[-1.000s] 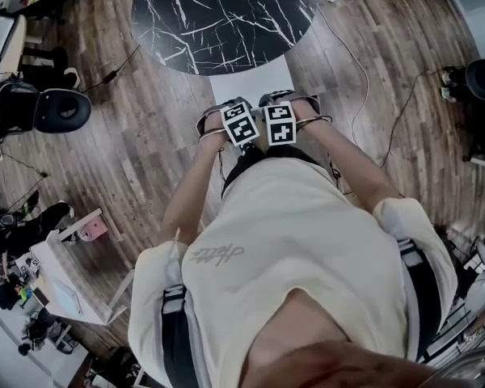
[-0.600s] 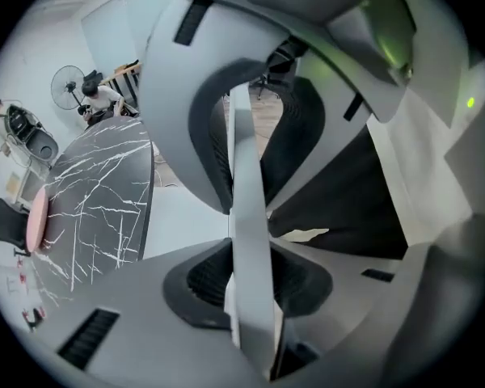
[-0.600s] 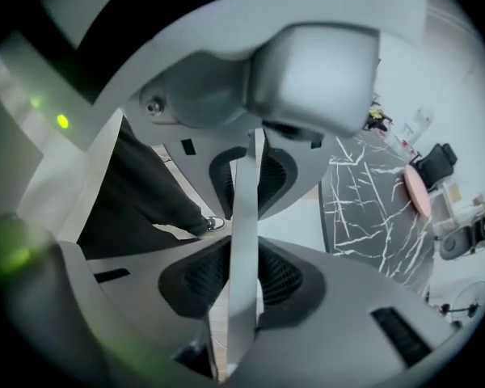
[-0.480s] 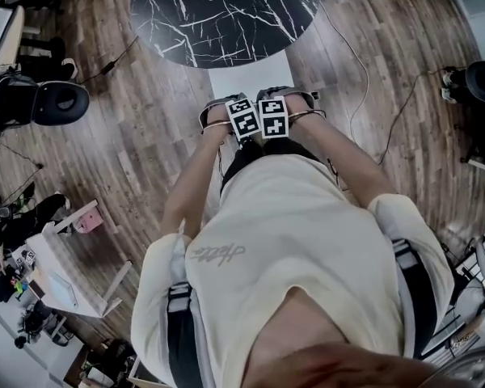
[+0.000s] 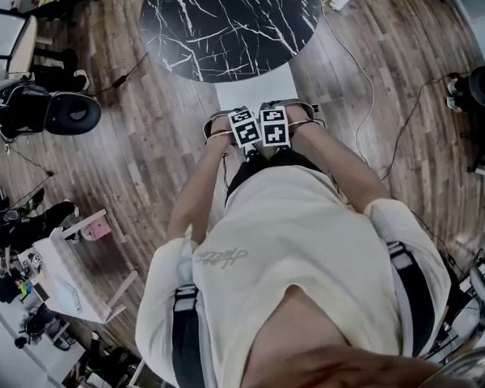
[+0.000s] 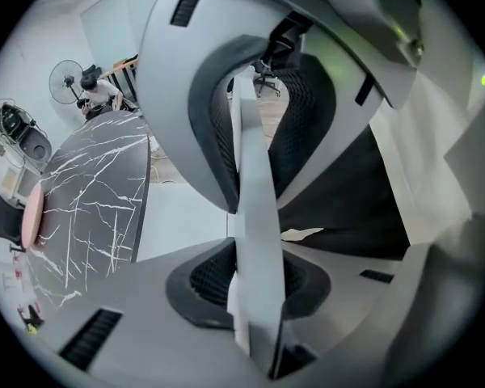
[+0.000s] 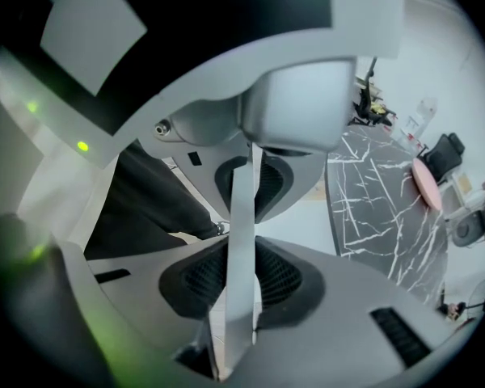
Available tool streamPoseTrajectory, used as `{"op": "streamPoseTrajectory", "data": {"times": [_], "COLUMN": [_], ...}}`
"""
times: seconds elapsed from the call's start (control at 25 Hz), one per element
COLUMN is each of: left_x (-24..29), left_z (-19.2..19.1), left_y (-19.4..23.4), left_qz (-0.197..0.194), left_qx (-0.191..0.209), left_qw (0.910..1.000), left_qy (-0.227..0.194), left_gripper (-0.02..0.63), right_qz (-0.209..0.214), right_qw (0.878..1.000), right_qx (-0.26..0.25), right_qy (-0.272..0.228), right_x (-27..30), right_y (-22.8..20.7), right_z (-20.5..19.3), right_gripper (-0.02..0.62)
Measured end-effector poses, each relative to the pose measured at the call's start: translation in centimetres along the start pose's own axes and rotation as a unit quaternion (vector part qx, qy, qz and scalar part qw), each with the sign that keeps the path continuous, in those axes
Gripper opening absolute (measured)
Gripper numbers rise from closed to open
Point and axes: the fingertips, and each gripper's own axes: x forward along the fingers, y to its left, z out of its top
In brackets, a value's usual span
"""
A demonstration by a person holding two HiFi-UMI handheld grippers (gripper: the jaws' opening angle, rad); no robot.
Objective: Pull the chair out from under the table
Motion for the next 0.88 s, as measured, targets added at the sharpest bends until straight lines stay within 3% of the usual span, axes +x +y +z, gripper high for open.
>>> {"op": "streamPoseTrajectory", "data": {"times": [0.28, 0.88], "left_x": [0.4, 1.1], "left_z": [-0.2, -0.1], "left_y": [-2.0, -7.7], "left_qz": [-0.009, -0.026], "left_qx": [-0.007, -0.021], "left_qw": [0.9999, 0.9994], "left_qy": [0.01, -0.002], "left_gripper": [0.092, 0.098], "right_qz": [0.014, 0.029], "right_qw": [1.0, 0.999], "right_qx": [-0.005, -0.027], "right_qy": [-0.013, 0.006], "right_x": [0.1, 0.2], "right_y": [2.1, 7.7], "right_z": [0.0, -0.3], "right_gripper": [0.083, 0.084]}}
